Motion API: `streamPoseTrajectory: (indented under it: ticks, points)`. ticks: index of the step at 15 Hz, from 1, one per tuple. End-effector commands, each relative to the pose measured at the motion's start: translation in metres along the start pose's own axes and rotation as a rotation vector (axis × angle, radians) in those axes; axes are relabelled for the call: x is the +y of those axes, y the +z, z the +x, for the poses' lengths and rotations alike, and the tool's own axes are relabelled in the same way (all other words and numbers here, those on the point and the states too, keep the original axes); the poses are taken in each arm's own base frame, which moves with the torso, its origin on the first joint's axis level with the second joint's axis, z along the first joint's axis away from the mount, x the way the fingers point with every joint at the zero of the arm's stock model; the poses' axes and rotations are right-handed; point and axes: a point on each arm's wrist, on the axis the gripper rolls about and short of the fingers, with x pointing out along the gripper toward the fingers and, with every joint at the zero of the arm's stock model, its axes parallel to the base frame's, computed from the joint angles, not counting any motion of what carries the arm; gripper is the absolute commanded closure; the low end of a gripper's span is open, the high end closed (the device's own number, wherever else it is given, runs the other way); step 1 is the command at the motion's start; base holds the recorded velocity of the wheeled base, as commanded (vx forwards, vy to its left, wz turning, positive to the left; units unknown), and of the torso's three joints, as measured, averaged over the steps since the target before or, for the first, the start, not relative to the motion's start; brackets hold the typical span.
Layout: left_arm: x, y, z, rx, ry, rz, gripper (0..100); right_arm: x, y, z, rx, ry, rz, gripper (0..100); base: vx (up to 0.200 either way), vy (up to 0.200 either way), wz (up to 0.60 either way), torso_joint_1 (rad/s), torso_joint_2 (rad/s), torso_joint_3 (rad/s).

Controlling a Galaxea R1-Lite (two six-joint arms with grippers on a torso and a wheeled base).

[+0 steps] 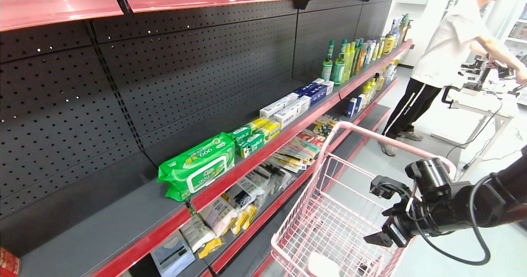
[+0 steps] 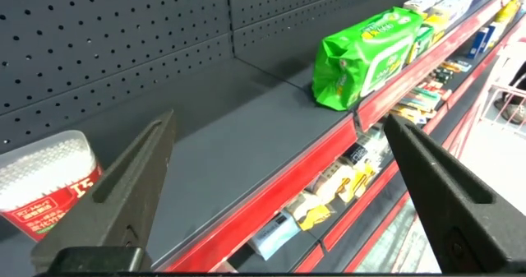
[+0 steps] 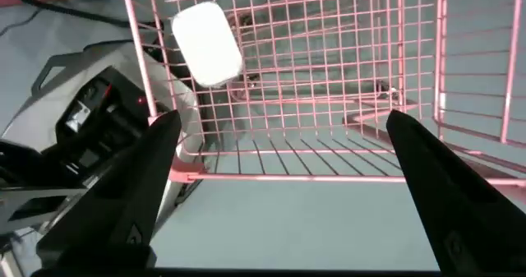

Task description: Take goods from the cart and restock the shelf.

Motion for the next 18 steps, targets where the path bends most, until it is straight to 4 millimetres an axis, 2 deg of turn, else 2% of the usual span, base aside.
streamPoseTrajectory:
  ticks: [1, 5, 10, 18]
  points:
    - [0.0, 0.0, 0.0, 0.0, 0.0, 0.001, 0, 0.0, -0.003, 0.026, 0.057, 0.045, -0.003, 0, 0.0, 0.0, 0.0, -0.061, 0.16, 0.085]
    - [0.0, 0.0, 0.0, 0.0, -0.002, 0.006, 0, 0.005, 0.012, 0.05, 0.038, 0.06, -0.055, 0, 0.0, 0.0, 0.0, -0.072, 0.16, 0.088]
    - [0.0, 0.0, 0.0, 0.0, -0.002, 0.005, 0, 0.016, 0.006, 0.079, 0.056, 0.09, -0.092, 0, 0.0, 0.0, 0.0, -0.088, 0.19, 0.1]
    - [0.0, 0.0, 0.0, 0.0, -0.002, 0.005, 0, 0.021, 0.013, 0.098, 0.044, 0.1, -0.175, 0, 0.0, 0.0, 0.0, -0.112, 0.24, 0.134]
